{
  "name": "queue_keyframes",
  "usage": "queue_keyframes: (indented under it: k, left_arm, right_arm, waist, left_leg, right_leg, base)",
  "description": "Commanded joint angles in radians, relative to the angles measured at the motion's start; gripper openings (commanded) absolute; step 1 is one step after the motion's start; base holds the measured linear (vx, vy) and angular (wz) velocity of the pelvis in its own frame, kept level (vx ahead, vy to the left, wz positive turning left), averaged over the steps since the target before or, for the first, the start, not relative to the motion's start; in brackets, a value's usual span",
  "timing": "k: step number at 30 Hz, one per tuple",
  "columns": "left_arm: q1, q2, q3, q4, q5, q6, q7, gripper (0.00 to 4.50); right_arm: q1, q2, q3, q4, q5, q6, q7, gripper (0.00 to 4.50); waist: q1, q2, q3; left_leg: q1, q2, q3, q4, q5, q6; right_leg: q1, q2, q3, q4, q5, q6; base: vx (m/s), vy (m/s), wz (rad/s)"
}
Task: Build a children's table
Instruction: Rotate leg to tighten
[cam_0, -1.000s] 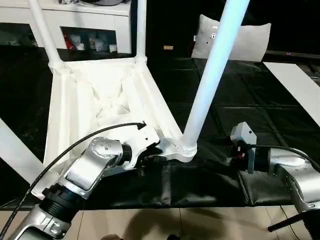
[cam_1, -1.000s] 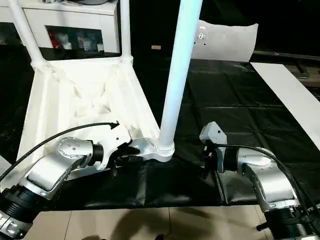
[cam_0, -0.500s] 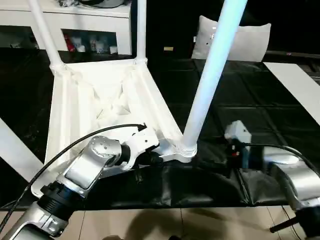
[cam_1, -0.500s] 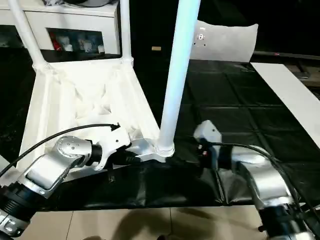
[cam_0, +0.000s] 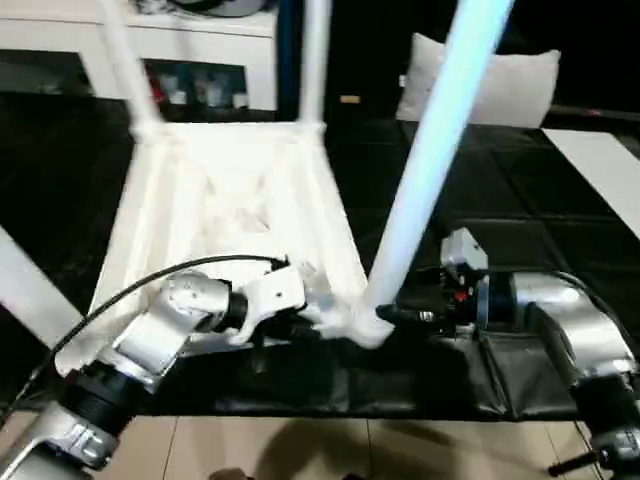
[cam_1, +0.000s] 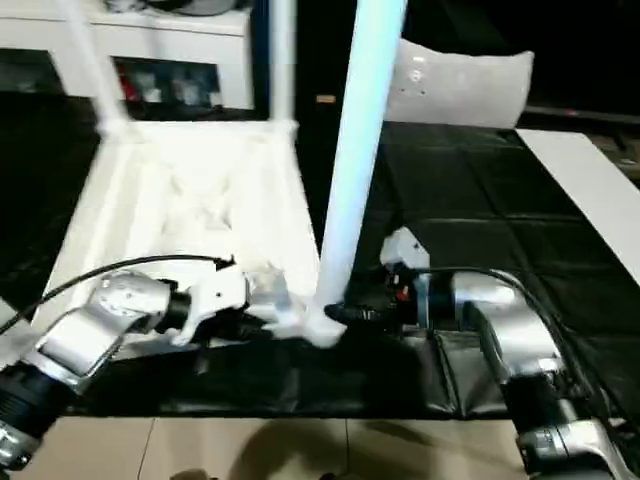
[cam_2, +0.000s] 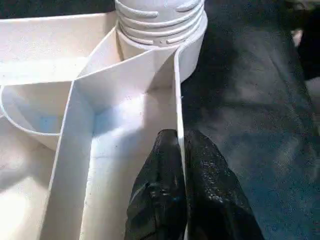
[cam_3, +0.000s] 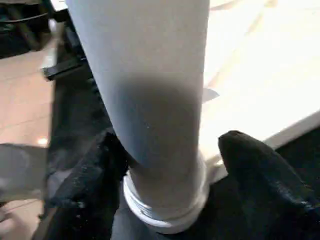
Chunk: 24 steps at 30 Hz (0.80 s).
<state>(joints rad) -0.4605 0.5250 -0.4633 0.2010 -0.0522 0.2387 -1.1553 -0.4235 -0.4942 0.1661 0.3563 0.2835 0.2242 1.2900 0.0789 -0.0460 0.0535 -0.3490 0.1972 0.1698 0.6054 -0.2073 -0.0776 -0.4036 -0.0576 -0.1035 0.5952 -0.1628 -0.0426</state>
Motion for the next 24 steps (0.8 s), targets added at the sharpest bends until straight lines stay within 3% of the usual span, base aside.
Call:
queue_keyframes:
  k: [1,10,17,20,22,23,24]
  left_arm:
    - [-0.017,-0.01,-0.042,-0.01,0.002,-0.034,-0.046,0.0]
    - [-0.037,-0.002,-0.053,0.048,0.034,-0.113,-0.092,0.0]
    - [-0.02,-0.021,-0.019,0.062,0.001,-0.069,-0.077,0.0]
    - [-0.02,-0.085,0.027,0.064,-0.016,0.026,0.023,0.0]
    - [-0.024,-0.115,0.045,0.067,-0.023,0.065,0.067,0.0]
    - [-0.033,-0.149,0.064,0.076,-0.025,0.096,0.116,0.0]
    - [-0.049,-0.189,0.081,0.098,-0.018,0.128,0.179,0.0]
  right_arm:
    - [-0.019,-0.006,0.0,0.011,0.012,-0.011,0.021,2.93]
    - [-0.048,-0.002,0.029,0.045,0.016,0.007,0.106,2.06]
    - [-0.001,0.027,0.019,-0.026,0.078,0.077,0.126,1.96]
    - [0.024,0.069,0.028,-0.048,0.015,0.084,-0.022,1.96]
    - [0.018,0.104,0.022,-0.034,-0.021,0.09,-0.121,1.95]
    - [-0.001,0.153,0.003,-0.01,-0.045,0.114,-0.238,1.94]
    - [-0.035,0.216,-0.026,0.03,-0.066,0.14,-0.381,1.94]
  waist:
    - [-0.004,0.004,-0.066]
    - [0.005,0.004,-0.066]
    - [0.008,0.003,-0.067]
    - [0.005,0.001,-0.063]
    - [-0.003,-0.001,-0.056]
    - [-0.009,-0.004,-0.056]
    - [-0.014,-0.003,-0.055]
  left_leg:
    - [0.005,0.041,-0.008,-0.068,-0.136,0.061]
    - [0.005,0.042,-0.007,-0.069,-0.134,0.049]
    - [0.006,0.043,-0.007,-0.069,-0.127,0.045]
    - [0.005,0.042,-0.008,-0.071,-0.135,0.04]
    - [0.005,0.037,-0.007,-0.072,-0.163,0.023]
    - [0.004,0.026,-0.008,-0.069,-0.178,0.014]
    - [0.005,0.024,-0.008,-0.068,-0.182,0.011]
  right_leg:
    - [0.055,-0.086,0.06,-0.075,-0.33,-0.139]
    - [0.058,-0.088,0.061,-0.072,-0.321,-0.141]
    - [0.058,-0.089,0.062,-0.074,-0.335,-0.132]
    - [0.057,-0.09,0.059,-0.077,-0.363,-0.126]
    - [0.053,-0.09,0.056,-0.087,-0.445,-0.102]
    - [0.056,-0.092,0.05,-0.103,-0.559,-0.048]
    - [0.052,-0.09,0.047,-0.107,-0.582,-0.039]
  base:
    - [0.0,0.0,0.0]
    - [0.0,0.0,0.0]
    - [0.0,0.0,0.0]
    - [0.0,0.0,0.0]
    - [0.0,0.0,0.0]
    - [0.0,0.0,0.0]
    - [0.0,0.0,0.0]
